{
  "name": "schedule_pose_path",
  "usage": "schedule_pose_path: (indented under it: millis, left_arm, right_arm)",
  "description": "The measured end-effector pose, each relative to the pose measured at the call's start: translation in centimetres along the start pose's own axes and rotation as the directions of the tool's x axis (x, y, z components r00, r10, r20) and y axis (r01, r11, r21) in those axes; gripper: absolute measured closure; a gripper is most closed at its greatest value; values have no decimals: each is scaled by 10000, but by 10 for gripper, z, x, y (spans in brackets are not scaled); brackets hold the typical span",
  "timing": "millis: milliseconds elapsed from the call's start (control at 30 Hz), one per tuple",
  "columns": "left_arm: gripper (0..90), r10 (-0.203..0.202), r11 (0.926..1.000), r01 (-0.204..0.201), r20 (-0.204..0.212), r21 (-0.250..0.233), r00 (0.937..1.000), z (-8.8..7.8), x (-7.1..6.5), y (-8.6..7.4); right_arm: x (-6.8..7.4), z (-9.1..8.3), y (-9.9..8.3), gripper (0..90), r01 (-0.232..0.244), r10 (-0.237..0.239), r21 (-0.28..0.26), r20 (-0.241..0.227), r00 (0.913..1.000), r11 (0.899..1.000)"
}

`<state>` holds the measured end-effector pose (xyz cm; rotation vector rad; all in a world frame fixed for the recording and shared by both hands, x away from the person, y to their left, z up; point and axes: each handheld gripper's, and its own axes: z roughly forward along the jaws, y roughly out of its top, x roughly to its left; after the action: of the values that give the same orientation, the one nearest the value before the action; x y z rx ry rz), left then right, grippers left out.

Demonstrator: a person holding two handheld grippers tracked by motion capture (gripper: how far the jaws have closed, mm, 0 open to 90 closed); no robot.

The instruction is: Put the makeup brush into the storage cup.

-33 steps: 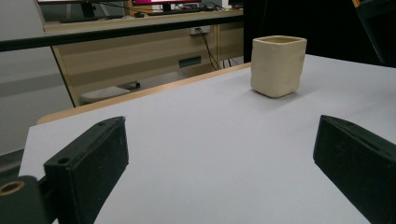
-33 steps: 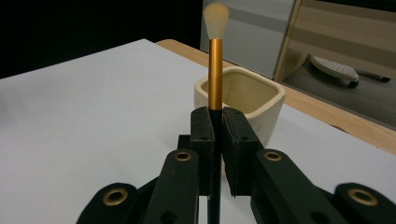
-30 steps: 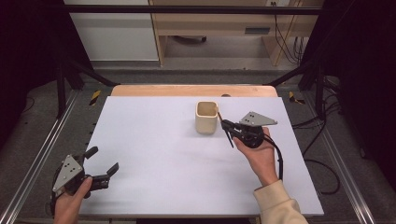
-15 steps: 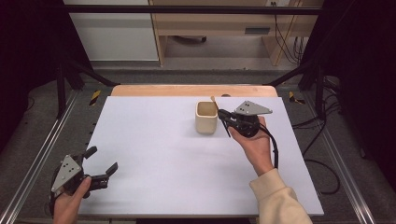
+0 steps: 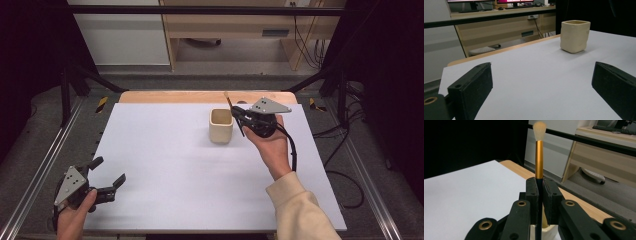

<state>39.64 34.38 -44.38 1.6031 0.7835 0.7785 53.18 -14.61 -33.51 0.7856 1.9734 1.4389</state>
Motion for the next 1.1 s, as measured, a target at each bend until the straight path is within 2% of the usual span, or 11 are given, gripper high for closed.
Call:
schedule_pose_path:
  millis: [167,300,367,533,567,833,1100]
  left_arm:
    - [26,3,10000,-3,-28,5,10000,0,0,0]
    - [26,-29,10000,29,-42,8,10000,0,0,0]
    - [26,-33,10000,33,13,-29,10000,0,0,0]
    - [25,-51,10000,52,57,-61,10000,1,-1,0]
    - [25,-73,9999,73,64,-78,10000,1,0,0]
    - [25,-142,9997,144,100,-207,9998,1,0,0]
    - [25,-182,9995,185,138,-257,9997,1,0,0]
  right_arm:
    - [-2,5,4,835,66,-67,43,54,10000,10000]
    - [-5,10,6,835,-20,23,-118,223,9997,9999]
    - [-9,15,5,835,-194,212,-447,412,9989,9988]
    - [-15,23,1,836,-403,450,-716,650,9969,9966]
    - [-18,27,0,836,-655,717,-853,721,9948,9942]
    - [-25,35,-5,835,-1018,1118,-1143,856,9900,9882]
    - [-24,42,-7,835,-916,999,-1092,735,9923,9898]
